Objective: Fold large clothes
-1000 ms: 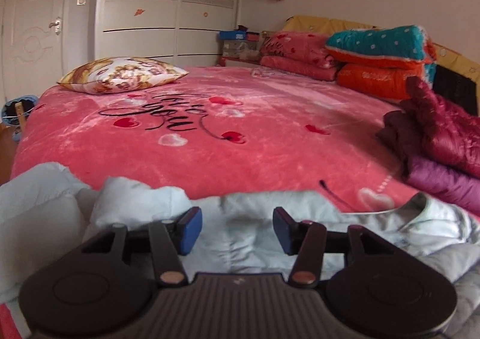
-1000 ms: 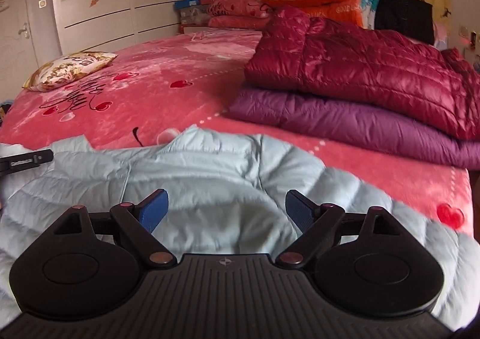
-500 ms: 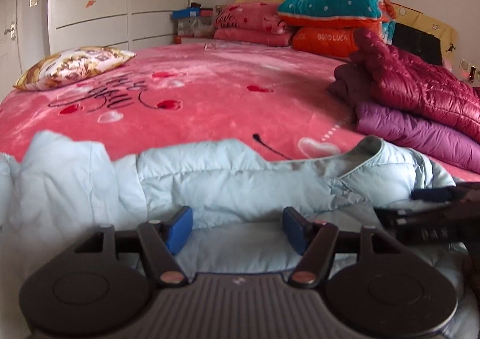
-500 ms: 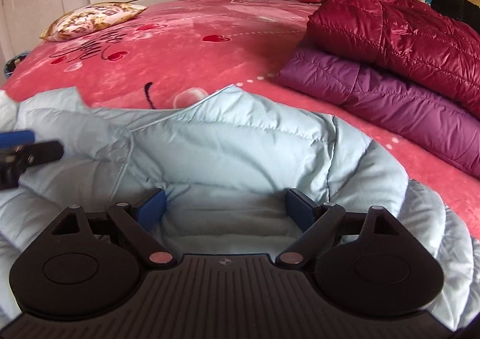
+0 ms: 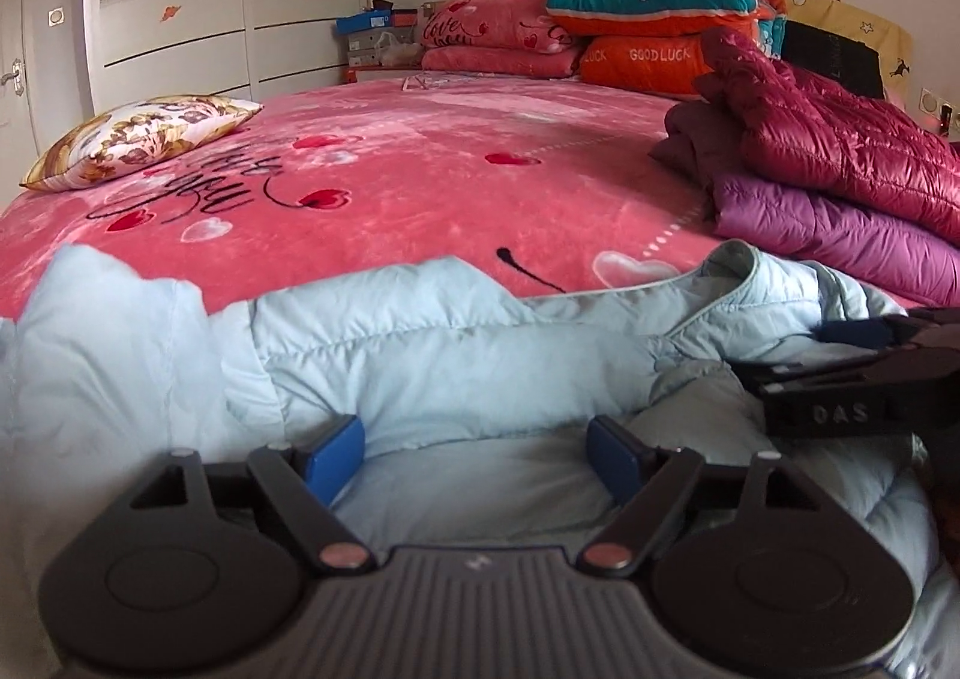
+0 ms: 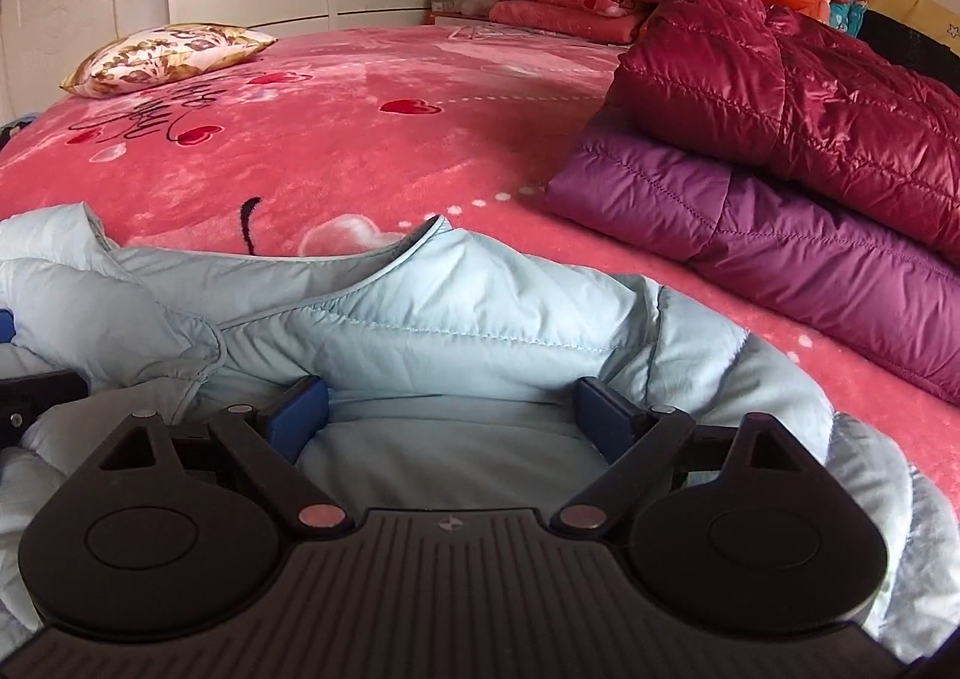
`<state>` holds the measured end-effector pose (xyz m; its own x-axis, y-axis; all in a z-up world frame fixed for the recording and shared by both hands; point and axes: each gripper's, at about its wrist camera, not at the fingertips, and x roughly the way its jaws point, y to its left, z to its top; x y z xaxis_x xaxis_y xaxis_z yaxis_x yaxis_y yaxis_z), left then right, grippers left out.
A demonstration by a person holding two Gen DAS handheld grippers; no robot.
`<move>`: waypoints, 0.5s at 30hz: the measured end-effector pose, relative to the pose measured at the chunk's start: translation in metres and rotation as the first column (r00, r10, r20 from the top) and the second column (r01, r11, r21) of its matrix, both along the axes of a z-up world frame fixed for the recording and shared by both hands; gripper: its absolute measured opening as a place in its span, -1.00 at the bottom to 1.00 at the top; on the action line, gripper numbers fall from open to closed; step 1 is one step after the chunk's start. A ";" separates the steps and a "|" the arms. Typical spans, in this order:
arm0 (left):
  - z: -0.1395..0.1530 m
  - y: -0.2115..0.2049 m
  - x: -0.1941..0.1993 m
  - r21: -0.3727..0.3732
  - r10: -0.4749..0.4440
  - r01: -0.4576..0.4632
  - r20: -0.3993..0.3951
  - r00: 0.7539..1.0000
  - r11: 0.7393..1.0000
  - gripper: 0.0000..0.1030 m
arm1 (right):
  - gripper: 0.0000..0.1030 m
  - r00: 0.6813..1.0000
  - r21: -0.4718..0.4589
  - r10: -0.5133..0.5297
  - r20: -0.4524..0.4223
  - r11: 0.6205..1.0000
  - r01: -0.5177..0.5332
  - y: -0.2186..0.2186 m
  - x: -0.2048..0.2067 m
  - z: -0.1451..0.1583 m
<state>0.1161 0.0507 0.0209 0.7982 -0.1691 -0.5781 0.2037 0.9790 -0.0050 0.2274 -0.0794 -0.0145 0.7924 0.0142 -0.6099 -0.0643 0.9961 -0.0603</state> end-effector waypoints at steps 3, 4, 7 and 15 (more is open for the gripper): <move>0.008 0.002 -0.007 0.002 0.004 -0.004 0.034 0.999 1.000 0.56 | 1.00 0.999 -0.004 -0.012 -0.032 1.000 0.012 -0.001 -0.018 0.012; 0.012 0.002 -0.009 0.004 0.007 -0.007 0.052 0.999 1.000 0.56 | 1.00 0.999 0.000 -0.012 -0.030 1.000 0.012 -0.003 -0.025 0.016; 0.026 0.002 -0.018 0.004 0.005 -0.005 0.105 0.994 1.000 0.56 | 1.00 1.000 -0.018 -0.015 0.006 1.000 0.015 -0.010 -0.059 0.033; 0.060 -0.009 -0.064 0.015 -0.052 0.050 0.219 0.974 0.999 0.56 | 1.00 0.990 0.024 -0.122 0.064 0.992 0.120 -0.051 -0.160 0.063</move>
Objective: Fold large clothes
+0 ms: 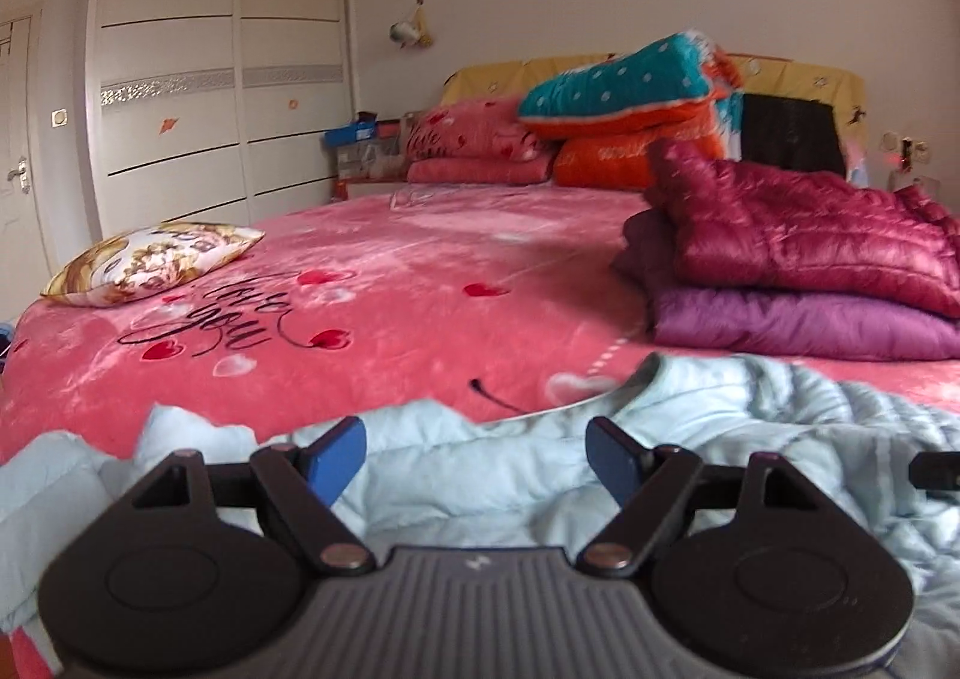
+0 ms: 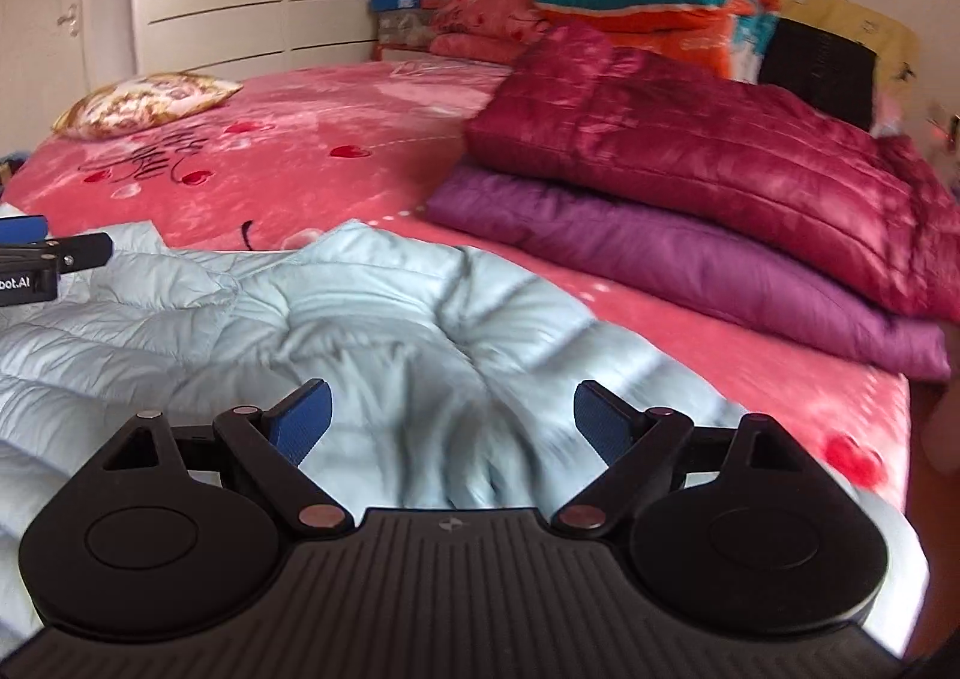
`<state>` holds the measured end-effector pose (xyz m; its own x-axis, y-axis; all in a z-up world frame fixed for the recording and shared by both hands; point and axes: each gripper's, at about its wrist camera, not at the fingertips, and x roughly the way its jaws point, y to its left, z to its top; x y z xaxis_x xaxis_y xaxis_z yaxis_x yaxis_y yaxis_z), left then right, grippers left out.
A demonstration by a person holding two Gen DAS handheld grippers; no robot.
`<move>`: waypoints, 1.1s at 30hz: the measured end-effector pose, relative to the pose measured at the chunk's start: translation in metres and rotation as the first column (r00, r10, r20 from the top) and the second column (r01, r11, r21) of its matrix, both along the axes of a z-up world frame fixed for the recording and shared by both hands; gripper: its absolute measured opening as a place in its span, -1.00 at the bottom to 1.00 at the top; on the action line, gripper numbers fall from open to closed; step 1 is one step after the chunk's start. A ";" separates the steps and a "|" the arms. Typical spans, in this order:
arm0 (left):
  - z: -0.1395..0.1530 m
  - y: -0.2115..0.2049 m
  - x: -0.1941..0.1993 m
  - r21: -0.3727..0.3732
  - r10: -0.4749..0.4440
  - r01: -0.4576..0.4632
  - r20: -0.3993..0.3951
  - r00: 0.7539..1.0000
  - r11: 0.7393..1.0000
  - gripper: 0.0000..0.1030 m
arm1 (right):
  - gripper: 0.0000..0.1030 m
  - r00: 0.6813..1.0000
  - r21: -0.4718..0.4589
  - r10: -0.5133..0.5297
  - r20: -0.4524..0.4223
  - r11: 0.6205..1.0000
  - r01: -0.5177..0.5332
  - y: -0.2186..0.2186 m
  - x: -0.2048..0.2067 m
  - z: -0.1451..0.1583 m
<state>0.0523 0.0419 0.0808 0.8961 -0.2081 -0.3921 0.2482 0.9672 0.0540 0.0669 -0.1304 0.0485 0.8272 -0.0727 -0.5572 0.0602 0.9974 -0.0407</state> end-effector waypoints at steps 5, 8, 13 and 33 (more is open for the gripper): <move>0.011 -0.022 -0.039 0.011 -0.064 0.064 0.012 0.998 0.998 0.56 | 1.00 0.995 0.031 -0.092 0.025 0.995 0.091 -0.026 -0.054 0.008; 0.020 -0.038 -0.066 0.022 -0.115 0.114 0.023 0.993 0.993 0.56 | 1.00 0.987 0.048 -0.151 0.060 0.988 0.148 -0.043 -0.088 0.015; 0.036 -0.060 -0.103 0.036 -0.175 0.173 0.041 0.984 0.984 0.57 | 1.00 0.967 0.126 -0.239 0.090 0.966 0.227 -0.072 -0.124 0.024; 0.067 -0.135 -0.179 0.001 -0.332 0.332 0.002 0.943 0.943 0.57 | 1.00 0.802 0.438 -0.585 0.118 0.756 0.487 -0.185 -0.233 0.006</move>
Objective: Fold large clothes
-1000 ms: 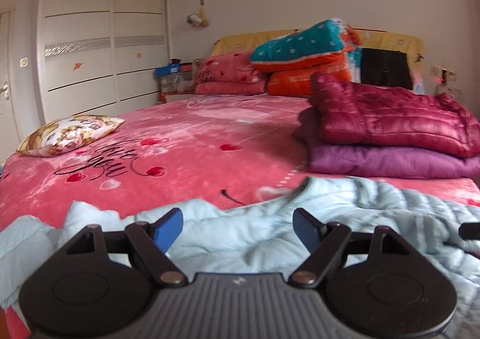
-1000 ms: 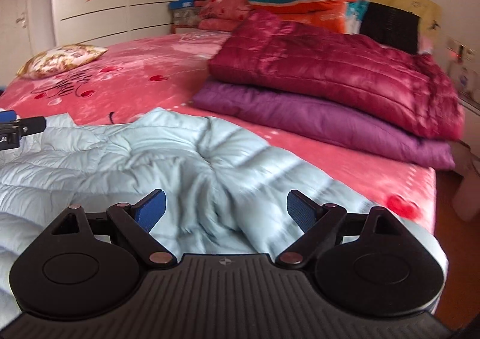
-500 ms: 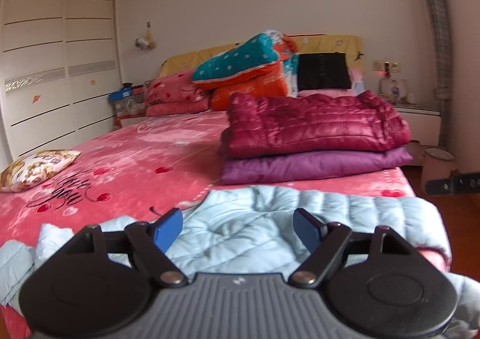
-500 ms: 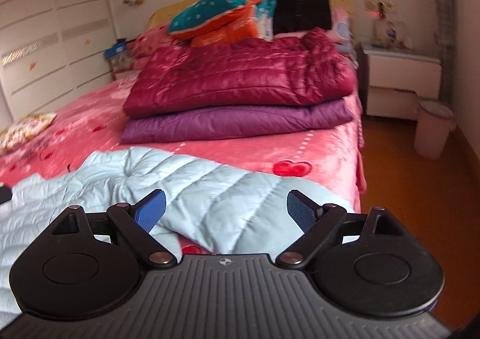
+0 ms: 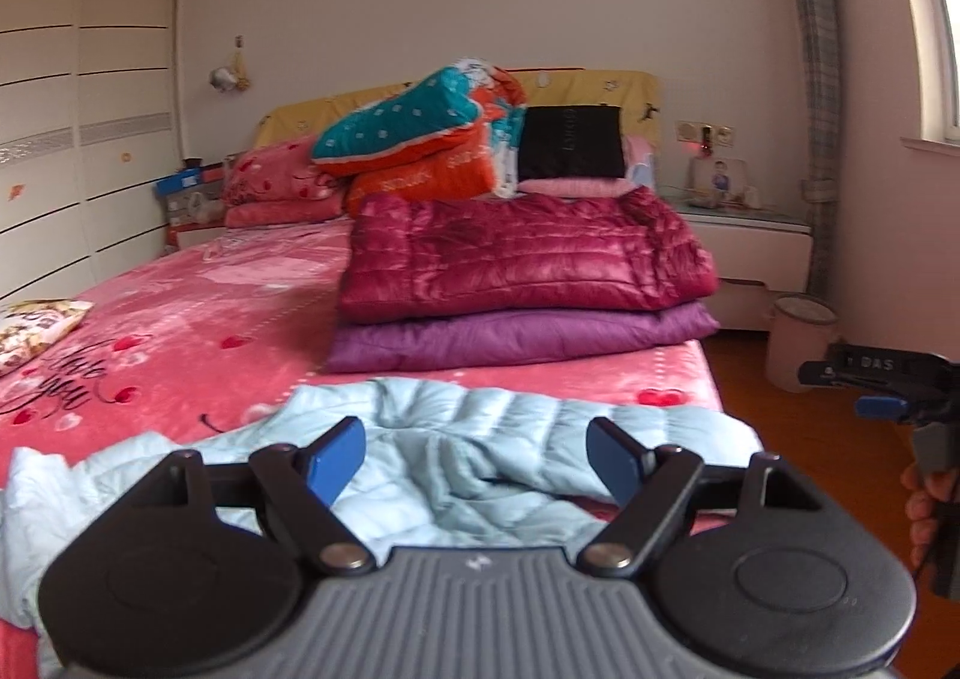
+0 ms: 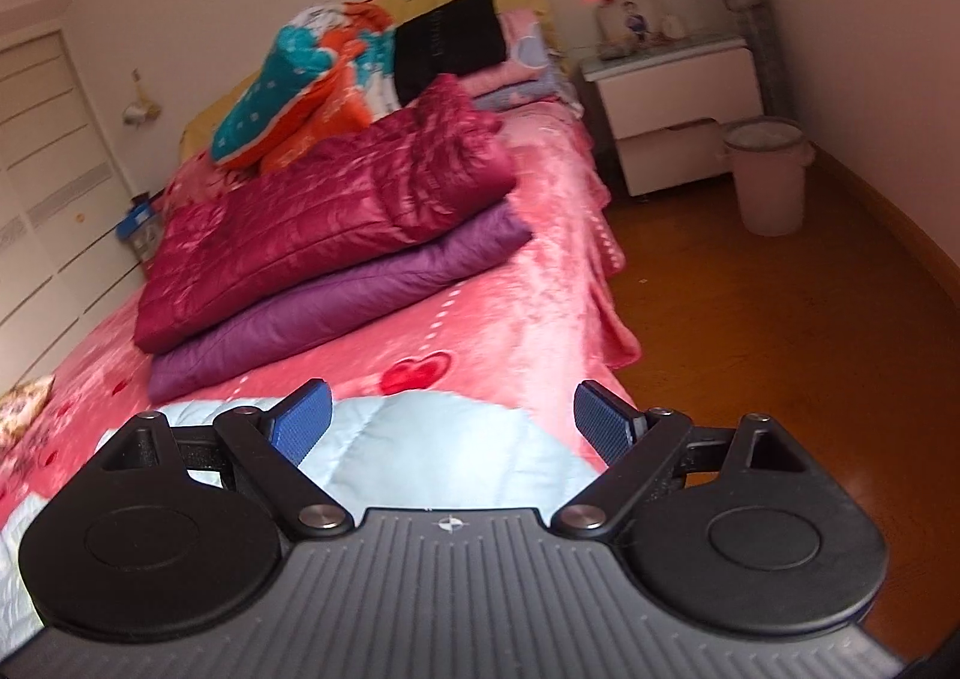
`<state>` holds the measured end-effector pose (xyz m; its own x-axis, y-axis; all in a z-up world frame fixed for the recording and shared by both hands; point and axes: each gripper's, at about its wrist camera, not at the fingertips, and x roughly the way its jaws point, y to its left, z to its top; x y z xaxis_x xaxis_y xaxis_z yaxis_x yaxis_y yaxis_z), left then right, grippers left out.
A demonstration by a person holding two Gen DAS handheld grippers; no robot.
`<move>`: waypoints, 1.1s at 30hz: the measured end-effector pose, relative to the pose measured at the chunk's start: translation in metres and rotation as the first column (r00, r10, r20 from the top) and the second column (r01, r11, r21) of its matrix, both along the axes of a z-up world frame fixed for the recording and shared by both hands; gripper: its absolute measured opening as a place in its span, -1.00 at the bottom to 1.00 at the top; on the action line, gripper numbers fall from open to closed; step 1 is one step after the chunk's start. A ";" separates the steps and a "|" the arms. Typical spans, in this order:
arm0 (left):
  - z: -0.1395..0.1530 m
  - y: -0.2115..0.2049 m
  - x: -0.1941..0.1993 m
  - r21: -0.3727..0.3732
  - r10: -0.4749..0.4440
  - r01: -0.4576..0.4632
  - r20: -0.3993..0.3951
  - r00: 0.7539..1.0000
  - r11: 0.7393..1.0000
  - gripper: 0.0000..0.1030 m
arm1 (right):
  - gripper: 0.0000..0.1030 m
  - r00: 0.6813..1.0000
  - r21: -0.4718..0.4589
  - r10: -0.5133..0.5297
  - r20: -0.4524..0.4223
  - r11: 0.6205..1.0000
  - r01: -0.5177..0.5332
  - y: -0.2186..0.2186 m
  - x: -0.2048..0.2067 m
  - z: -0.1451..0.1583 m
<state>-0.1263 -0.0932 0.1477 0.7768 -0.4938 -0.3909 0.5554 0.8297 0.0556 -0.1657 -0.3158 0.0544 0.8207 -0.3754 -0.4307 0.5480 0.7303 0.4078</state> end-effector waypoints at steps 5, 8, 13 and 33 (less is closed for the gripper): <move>-0.003 -0.025 -0.009 0.026 -0.069 0.069 -0.012 0.998 0.997 0.57 | 1.00 0.997 0.117 -0.071 0.021 0.991 0.068 -0.032 -0.015 -0.020; -0.010 -0.043 -0.014 0.062 -0.125 0.126 -0.019 0.992 0.990 0.57 | 1.00 0.994 0.165 -0.106 0.025 0.981 0.101 -0.048 -0.019 -0.029; -0.030 -0.085 -0.022 0.172 -0.243 0.245 -0.038 0.969 0.954 0.57 | 1.00 0.987 0.247 -0.148 0.057 0.960 0.130 -0.067 -0.022 -0.038; -0.132 -0.211 -0.024 0.689 -0.541 0.401 -0.015 0.841 0.604 0.38 | 1.00 0.952 0.485 -0.257 0.167 0.862 0.148 -0.107 -0.033 -0.060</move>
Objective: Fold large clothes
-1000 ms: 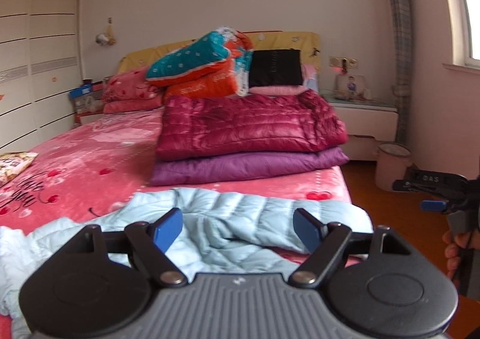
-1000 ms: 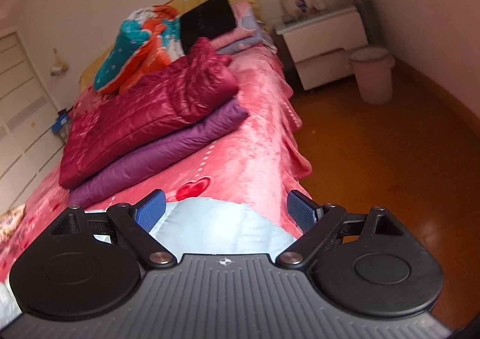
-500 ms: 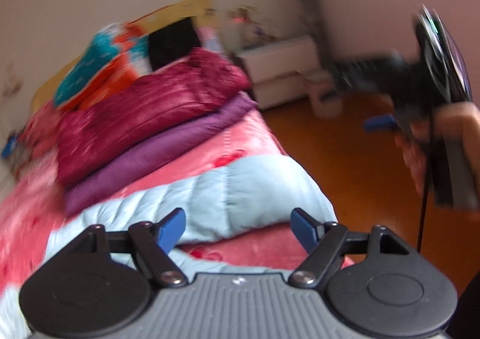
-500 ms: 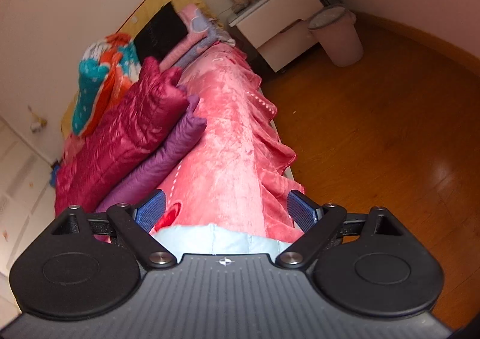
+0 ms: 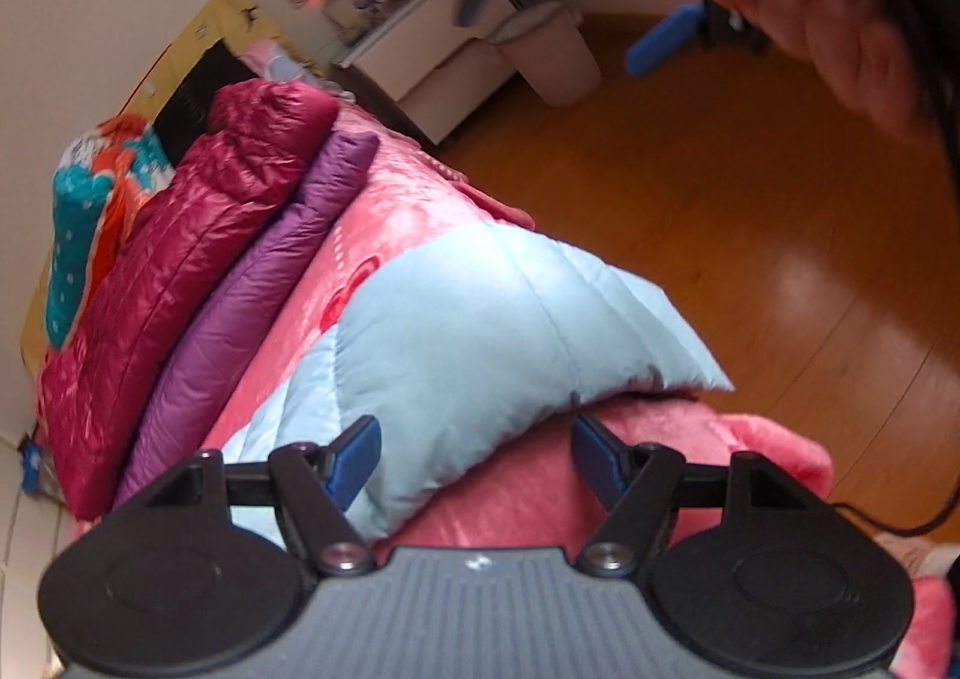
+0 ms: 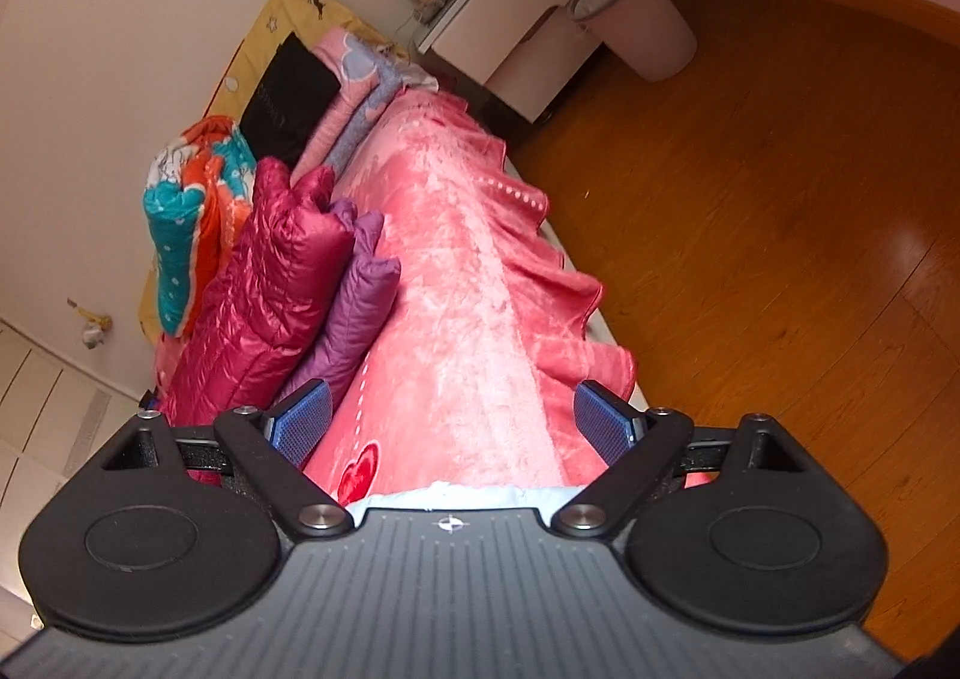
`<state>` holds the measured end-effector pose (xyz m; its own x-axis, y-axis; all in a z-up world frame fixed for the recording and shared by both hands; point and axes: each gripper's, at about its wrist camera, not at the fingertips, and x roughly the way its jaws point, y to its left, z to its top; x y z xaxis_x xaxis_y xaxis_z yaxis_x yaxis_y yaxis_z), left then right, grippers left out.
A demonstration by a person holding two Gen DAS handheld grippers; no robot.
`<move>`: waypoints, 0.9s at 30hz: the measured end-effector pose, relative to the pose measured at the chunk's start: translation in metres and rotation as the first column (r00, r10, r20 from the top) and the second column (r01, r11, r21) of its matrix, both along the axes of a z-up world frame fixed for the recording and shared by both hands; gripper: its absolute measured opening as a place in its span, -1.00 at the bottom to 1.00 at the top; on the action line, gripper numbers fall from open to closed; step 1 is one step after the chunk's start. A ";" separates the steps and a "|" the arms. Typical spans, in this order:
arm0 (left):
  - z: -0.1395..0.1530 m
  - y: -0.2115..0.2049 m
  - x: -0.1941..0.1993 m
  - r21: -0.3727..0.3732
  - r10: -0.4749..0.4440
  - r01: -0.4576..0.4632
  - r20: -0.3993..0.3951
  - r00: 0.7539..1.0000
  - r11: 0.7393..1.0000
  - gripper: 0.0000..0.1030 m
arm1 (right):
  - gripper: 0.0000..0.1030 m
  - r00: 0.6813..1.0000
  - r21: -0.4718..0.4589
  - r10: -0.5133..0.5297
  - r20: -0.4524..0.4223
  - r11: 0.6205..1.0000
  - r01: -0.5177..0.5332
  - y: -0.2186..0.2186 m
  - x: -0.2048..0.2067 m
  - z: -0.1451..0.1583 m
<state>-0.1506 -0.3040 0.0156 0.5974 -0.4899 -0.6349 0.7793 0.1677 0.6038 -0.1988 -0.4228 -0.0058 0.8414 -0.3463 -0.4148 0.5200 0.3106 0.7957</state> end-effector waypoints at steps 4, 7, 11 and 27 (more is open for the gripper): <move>-0.003 -0.009 0.006 -0.010 -0.019 0.019 0.001 1.000 1.000 0.38 | 1.00 0.999 0.008 0.044 -0.024 0.999 -0.044 0.001 0.005 0.001; -0.003 -0.016 0.015 -0.058 0.018 -0.020 -0.039 0.999 0.998 0.28 | 1.00 0.994 0.032 0.098 -0.046 0.995 -0.097 0.000 0.012 -0.001; 0.000 -0.012 0.025 -0.164 0.112 -0.133 -0.135 0.985 0.977 0.18 | 1.00 0.978 0.131 0.175 -0.118 0.979 -0.159 -0.003 0.021 -0.018; 0.019 -0.003 0.068 -0.409 0.271 -0.362 -0.264 0.926 0.838 0.00 | 1.00 0.970 0.674 0.177 0.166 0.698 -0.242 0.019 0.007 -0.093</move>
<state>-0.0825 -0.3066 0.0342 0.6606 -0.5490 -0.5121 0.7270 0.6380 0.2538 -0.1920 -0.4040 -0.0988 0.8989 0.1945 -0.3925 0.4319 -0.2431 0.8686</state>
